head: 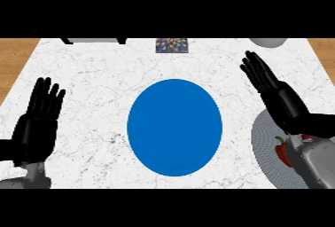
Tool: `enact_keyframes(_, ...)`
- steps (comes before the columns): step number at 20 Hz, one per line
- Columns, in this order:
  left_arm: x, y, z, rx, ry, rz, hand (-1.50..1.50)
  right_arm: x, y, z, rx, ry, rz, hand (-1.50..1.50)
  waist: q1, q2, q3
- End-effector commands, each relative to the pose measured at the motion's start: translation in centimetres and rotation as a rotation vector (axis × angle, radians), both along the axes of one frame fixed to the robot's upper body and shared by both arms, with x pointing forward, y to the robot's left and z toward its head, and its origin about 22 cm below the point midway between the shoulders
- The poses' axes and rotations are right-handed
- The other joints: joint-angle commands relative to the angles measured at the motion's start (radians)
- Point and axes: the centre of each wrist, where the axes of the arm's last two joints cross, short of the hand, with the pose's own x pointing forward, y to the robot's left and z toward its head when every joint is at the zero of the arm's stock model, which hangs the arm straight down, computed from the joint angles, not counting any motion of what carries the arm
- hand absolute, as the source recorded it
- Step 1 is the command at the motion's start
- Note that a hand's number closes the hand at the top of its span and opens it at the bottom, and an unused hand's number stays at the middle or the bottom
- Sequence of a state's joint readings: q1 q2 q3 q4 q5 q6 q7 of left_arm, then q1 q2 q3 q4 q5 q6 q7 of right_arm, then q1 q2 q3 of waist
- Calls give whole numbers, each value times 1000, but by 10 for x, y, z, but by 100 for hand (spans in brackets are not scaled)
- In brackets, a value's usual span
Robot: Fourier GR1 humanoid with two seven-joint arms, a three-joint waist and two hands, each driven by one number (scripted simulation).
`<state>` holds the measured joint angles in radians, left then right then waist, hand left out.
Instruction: Pick the tomato from the placemat and place it in the plate
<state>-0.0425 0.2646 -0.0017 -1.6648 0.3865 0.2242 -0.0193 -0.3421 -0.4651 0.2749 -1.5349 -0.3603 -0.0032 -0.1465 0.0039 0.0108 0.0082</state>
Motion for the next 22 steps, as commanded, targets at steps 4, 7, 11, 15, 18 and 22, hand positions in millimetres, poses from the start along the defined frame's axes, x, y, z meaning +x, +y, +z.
enact_keyframes(4, 8, 14, 4, 266, 55, -37, 0, 22, -69, 0, 203, 96, -532, -150, -29, 2, -5)
enact_keyframes(7, 9, 14, 5, 308, 65, -65, 0, 2, -122, 1, -505, 75, -529, -150, -48, 37, -46)
enact_keyframes(11, 22, 8, 3, 392, 120, -120, 0, 2, -121, -58, -334, 245, -985, -150, -25, 10, -8)
enact_keyframes(15, 43, -18, -1, 417, 173, -145, 0, -11, -82, -118, -306, 229, -975, -150, -9, -5, -7)
enact_keyframes(18, 51, -10, -4, 402, 158, -140, 0, -23, -90, -115, -454, 159, -1039, -150, -15, -10, -9)
enact_keyframes(22, 50, -3, 3, 417, 170, -135, 0, -48, -115, -99, -562, 99, -1117, -150, -22, -15, -10)
